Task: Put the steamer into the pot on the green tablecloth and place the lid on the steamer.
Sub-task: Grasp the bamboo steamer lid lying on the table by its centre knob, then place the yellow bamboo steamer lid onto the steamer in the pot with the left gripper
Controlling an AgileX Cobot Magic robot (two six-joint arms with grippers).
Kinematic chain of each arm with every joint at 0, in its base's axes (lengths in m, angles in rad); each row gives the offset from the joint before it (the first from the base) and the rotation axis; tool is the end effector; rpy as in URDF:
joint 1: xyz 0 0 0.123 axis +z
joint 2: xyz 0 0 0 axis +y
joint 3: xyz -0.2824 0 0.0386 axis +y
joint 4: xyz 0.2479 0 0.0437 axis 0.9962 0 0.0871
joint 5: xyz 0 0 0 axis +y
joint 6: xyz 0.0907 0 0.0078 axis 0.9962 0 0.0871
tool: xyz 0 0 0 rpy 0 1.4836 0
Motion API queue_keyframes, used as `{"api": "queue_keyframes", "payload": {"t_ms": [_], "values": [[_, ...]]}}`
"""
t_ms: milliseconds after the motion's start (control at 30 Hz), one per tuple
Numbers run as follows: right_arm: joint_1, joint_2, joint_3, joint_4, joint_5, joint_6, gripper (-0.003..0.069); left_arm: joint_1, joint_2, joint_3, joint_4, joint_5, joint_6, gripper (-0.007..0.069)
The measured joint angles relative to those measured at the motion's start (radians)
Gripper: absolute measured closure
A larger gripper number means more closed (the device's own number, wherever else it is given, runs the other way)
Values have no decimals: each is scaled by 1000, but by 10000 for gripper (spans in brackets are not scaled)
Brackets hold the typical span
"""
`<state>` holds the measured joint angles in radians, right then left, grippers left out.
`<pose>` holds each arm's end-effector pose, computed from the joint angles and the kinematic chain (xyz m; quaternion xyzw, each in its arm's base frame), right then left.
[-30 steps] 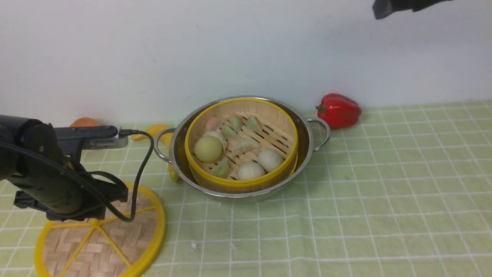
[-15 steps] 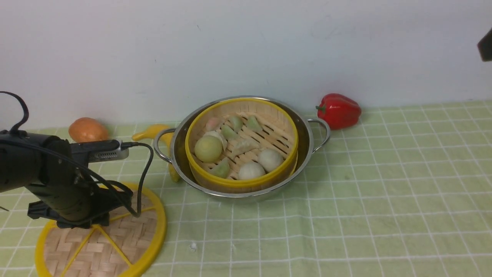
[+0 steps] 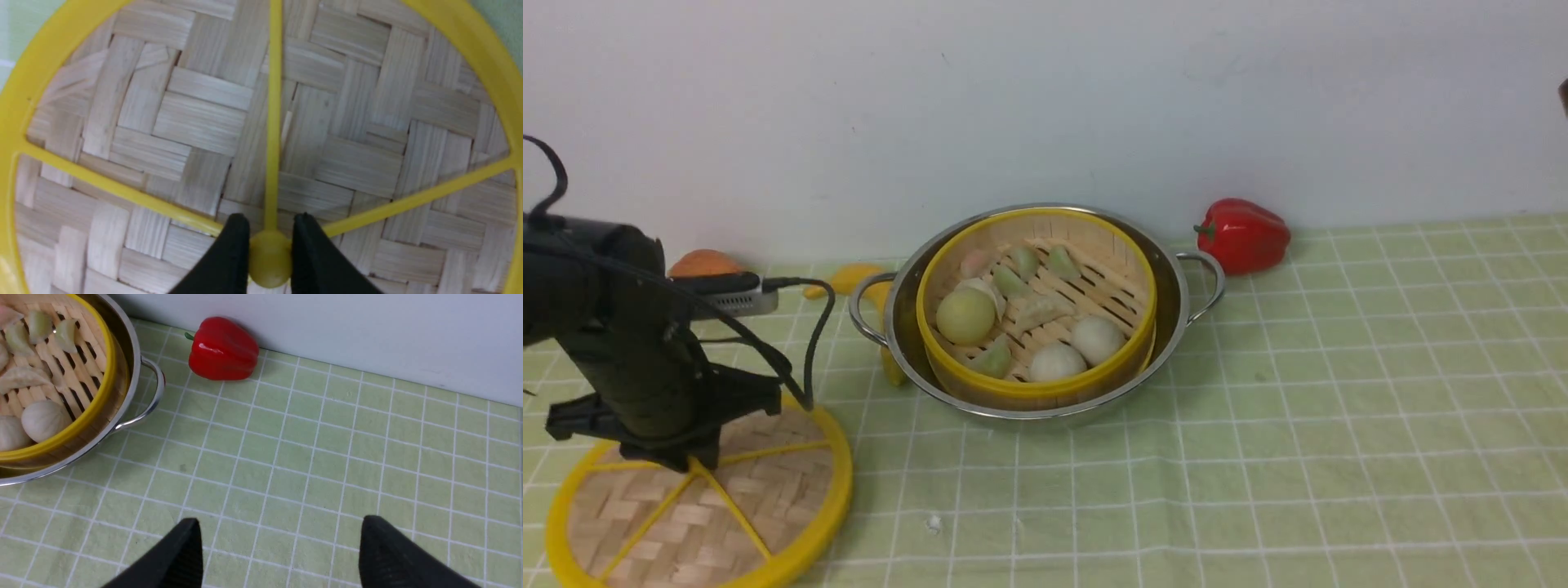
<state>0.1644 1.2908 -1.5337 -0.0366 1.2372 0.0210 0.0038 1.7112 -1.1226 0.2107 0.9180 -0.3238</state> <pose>0.2423 0.0370 0.4354 -0.0678 0.9429 0.0119 0.3260 0.3225 0.0164 0.2073 -0.1051 0.9877 0.0750 0.0883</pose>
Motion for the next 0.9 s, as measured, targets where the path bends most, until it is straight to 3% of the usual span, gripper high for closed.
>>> {"api": "queue_keyframes", "payload": {"t_ms": [133, 267, 400, 533, 700, 900], "values": [[0, -5, 1, -11, 0, 0, 158, 0, -55, -127, 30, 111, 3, 505], [-2, -11, 2, -19, 0, 0, 158, -36, -85, -319, -13, 181, 95, 505], [-3, -16, 3, -19, 0, 0, 158, -179, -34, -516, -180, 177, 227, 505], [-3, -16, 3, -19, 0, 0, 158, -328, 113, -671, -247, 177, 252, 505], [-3, -16, 3, -19, 0, 2, 158, -436, 317, -860, -175, 206, 243, 505], [-3, -16, 3, -19, 0, 12, 158, -462, 491, -1042, -89, 280, 226, 505]]}}
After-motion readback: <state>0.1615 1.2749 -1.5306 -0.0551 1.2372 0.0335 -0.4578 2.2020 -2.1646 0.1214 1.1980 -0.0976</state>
